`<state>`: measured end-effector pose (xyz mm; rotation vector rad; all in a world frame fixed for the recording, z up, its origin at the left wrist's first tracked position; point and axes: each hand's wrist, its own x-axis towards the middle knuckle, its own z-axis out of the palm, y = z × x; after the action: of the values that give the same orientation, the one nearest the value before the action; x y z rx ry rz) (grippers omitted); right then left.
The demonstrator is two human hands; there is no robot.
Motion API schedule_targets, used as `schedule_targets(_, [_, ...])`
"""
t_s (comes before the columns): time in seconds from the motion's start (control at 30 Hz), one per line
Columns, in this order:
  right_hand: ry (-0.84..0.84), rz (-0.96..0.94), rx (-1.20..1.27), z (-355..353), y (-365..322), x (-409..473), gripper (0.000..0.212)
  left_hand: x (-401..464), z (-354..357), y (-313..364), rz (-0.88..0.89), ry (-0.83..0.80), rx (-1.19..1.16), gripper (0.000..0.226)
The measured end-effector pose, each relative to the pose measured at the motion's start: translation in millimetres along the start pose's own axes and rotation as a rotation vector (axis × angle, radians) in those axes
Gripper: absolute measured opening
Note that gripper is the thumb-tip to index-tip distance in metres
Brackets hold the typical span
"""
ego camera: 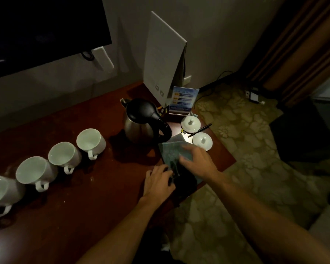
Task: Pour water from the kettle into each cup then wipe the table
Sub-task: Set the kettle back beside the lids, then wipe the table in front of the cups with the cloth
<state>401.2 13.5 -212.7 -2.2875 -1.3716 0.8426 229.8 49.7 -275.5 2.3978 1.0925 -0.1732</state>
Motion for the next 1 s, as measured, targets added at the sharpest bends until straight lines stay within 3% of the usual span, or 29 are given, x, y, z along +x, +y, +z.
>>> schedule_targets(0.1, [-0.119,0.011,-0.174,5.1,28.7,-24.7,0.044,-6.5,10.6,8.7,0.028,-0.020,0.030,0.038])
schedule_targets(0.27, [-0.236,-0.128,-0.373,15.9,67.0,-38.1,0.054,-11.7,22.8,37.0,0.031,-0.037,0.122,0.047])
schedule_targets(0.43, [-0.247,-0.320,-0.507,18.5,96.5,-40.4,0.060,-19.1,42.4,64.2,-0.075,-0.003,0.278,0.053])
schedule_targets(0.6, [-0.211,-0.437,-0.698,26.1,113.3,-44.2,0.061,-19.0,54.3,88.7,-0.168,0.020,0.381,0.038])
schedule_targets(0.83, [-0.082,-0.525,-0.683,24.6,96.8,-47.2,0.026,-29.8,42.2,92.0,-0.304,0.191,0.182,0.024])
schedule_targets(1.0, [-0.162,-0.559,-0.593,9.0,51.1,-64.2,0.030,-70.9,12.8,73.0,-0.428,0.276,-0.004,0.020])
